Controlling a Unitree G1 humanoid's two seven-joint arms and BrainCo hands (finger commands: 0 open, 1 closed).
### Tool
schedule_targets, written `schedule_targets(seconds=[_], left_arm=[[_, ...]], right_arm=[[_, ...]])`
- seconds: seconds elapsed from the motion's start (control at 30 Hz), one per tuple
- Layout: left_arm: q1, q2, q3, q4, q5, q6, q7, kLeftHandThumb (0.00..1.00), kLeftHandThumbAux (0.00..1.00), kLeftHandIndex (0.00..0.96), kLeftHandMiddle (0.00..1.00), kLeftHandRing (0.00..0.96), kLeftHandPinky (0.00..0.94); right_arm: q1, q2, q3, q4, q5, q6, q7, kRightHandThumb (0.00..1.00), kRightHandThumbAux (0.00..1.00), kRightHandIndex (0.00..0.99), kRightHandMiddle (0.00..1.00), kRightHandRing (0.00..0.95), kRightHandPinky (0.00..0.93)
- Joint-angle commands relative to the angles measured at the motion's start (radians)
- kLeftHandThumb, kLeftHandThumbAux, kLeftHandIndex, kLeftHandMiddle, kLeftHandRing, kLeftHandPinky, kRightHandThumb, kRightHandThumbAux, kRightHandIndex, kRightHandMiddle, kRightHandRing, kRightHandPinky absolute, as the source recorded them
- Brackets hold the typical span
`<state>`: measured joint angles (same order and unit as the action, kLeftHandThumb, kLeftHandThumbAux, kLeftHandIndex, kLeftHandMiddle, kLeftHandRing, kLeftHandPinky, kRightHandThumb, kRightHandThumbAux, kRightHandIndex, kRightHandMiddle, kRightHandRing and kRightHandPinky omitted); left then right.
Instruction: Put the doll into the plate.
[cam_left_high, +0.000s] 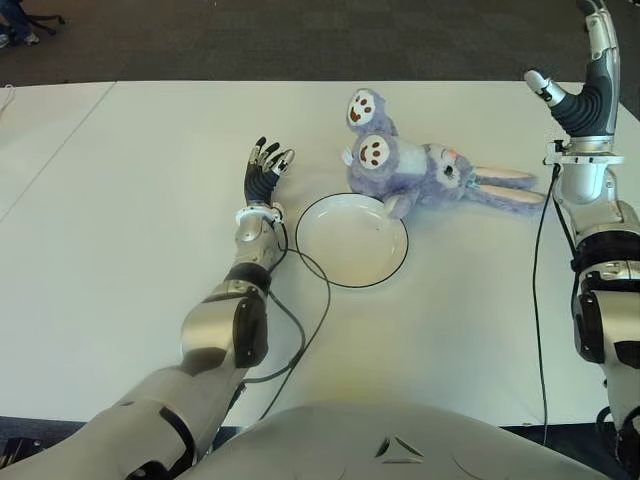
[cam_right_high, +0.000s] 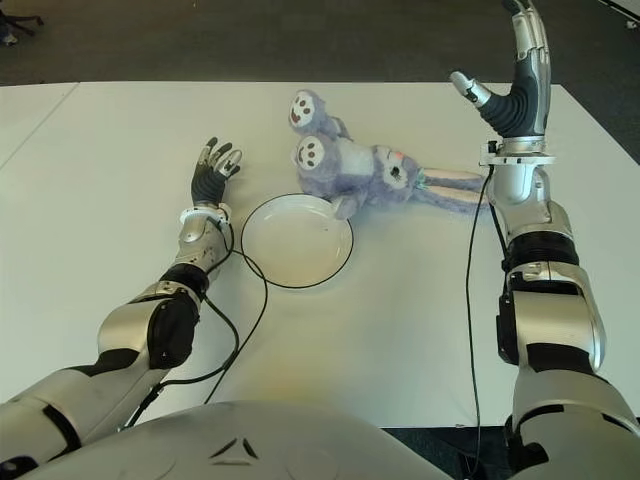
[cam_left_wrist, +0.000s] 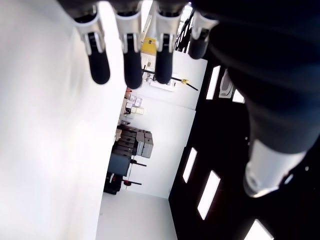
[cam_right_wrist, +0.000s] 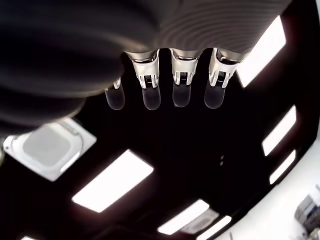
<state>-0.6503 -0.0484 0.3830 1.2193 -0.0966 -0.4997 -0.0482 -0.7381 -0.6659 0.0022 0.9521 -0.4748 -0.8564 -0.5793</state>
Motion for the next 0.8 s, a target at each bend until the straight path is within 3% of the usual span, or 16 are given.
schedule_targets(seconds=[0.03, 0.13, 0.4, 0.63, 0.8], left_arm=[[0.188, -0.027, 0.013, 0.132, -0.009, 0.132, 0.018, 0.000, 0.686, 0.066, 0.186, 0.209, 0.225], [0.188, -0.029, 0.013, 0.131, -0.010, 0.129, 0.019, 0.000, 0.687, 0.070, 0.189, 0.211, 0.225], [0.185, -0.027, 0.007, 0.131, -0.006, 0.135, 0.032, 0.000, 0.674, 0.072, 0.191, 0.212, 0.222], [0.180, -0.020, 0.011, 0.133, -0.010, 0.143, 0.024, 0.000, 0.663, 0.076, 0.193, 0.210, 0.221], [0.182, -0.017, 0.011, 0.133, -0.010, 0.146, 0.023, 0.000, 0.653, 0.059, 0.180, 0.201, 0.212]], right_arm=[[-0.069, 0.025, 0.051, 0.111, -0.077, 0.036, -0.113, 0.168, 0.224, 0.000, 0.000, 0.000, 0.000], [-0.087, 0.031, 0.060, 0.141, -0.068, 0.038, -0.101, 0.156, 0.200, 0.000, 0.000, 0.000, 0.000], [-0.126, 0.061, 0.077, 0.223, 0.003, 0.086, 0.144, 0.170, 0.217, 0.000, 0.000, 0.000, 0.000], [-0.202, 0.120, 0.142, 0.300, -0.038, 0.179, 0.289, 0.219, 0.206, 0.000, 0.000, 0.000, 0.000], [-0.273, 0.142, 0.215, 0.348, -0.091, 0.298, 0.397, 0.280, 0.241, 0.000, 0.000, 0.000, 0.000]])
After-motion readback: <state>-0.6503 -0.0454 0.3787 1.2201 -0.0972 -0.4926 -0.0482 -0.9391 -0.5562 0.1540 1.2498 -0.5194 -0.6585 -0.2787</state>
